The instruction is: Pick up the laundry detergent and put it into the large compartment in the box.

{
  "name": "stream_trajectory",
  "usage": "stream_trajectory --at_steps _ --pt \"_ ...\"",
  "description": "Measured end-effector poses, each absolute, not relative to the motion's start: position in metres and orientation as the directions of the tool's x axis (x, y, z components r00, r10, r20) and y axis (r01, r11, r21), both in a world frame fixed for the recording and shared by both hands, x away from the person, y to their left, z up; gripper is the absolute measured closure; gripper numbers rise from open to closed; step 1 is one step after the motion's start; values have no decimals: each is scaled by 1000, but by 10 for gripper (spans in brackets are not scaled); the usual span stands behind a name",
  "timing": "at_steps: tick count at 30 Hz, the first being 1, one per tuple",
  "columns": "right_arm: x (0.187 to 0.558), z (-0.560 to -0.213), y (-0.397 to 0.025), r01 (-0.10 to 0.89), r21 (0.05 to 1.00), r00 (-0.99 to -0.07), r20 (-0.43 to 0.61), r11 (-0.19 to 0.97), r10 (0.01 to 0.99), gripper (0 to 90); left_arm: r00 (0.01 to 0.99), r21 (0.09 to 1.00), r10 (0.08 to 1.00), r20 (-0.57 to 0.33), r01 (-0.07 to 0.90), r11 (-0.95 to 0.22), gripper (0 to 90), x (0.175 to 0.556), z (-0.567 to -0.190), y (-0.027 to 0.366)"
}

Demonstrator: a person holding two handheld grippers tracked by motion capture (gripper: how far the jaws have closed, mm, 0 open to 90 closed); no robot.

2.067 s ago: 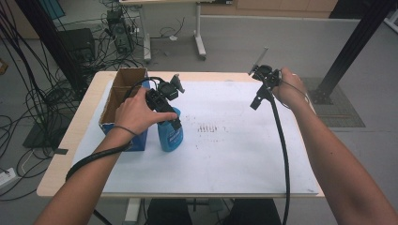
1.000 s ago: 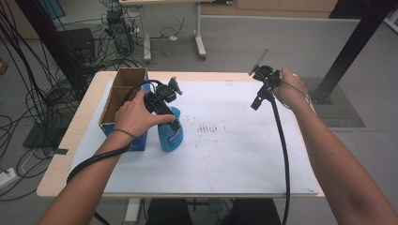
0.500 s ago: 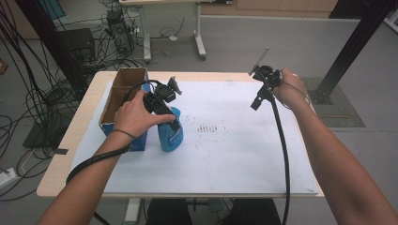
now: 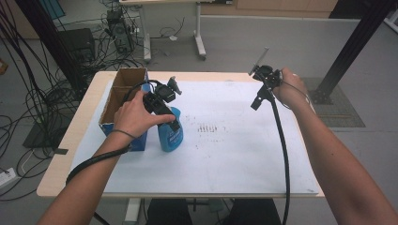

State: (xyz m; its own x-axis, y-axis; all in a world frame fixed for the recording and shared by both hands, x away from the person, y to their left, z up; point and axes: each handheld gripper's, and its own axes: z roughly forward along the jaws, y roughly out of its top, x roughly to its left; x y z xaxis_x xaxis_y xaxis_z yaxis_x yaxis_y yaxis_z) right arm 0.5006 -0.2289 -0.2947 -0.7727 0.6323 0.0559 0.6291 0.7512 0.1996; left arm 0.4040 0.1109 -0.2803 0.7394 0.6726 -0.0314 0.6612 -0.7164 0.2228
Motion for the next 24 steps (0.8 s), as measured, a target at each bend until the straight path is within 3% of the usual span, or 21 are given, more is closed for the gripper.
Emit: stream_trajectory --at_steps 24 --pt "500 -293 -230 632 196 -770 52 750 636 54 734 228 679 -32 666 -710 94 404 -279 112"
